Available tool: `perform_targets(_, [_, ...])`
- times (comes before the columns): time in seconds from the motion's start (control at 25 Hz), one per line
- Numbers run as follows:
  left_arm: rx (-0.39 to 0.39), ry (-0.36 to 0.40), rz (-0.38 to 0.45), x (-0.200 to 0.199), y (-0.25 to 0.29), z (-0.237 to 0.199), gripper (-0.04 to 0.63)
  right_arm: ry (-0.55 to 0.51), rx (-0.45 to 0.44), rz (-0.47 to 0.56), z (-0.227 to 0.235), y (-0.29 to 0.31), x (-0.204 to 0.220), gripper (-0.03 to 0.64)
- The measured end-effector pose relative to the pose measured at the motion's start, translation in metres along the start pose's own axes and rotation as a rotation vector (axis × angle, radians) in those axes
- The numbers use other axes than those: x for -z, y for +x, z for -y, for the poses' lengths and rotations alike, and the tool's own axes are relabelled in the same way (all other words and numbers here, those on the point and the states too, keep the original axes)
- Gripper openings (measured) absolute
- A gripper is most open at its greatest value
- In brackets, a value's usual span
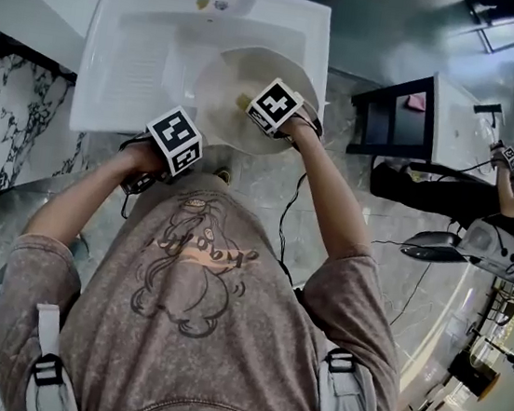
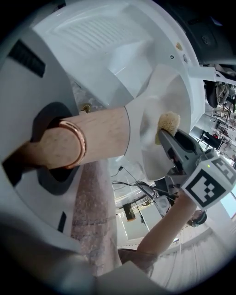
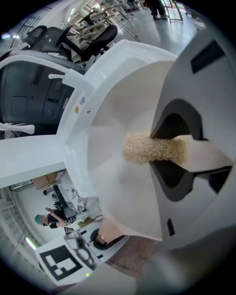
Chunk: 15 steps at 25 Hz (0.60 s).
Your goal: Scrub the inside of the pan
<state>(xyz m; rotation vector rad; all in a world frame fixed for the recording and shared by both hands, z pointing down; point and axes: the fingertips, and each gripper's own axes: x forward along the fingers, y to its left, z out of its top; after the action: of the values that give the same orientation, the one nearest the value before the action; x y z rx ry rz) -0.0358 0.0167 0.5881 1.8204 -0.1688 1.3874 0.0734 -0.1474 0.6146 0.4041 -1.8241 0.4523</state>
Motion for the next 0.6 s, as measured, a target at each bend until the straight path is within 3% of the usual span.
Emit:
perform_targets(0.32, [-0.004,-0.015,0.016,0.004,-0.003,-0.001,0.074,0.045,-0.019,0.174,-0.018,-0.055,-0.012,0.152])
perform_targets(0.6, [-0.025,-0.032,0.038,0.004,-0.007,-0.006,0.074,0.142,0.031,0.317,-0.015,-0.082,-0.016,0.153])
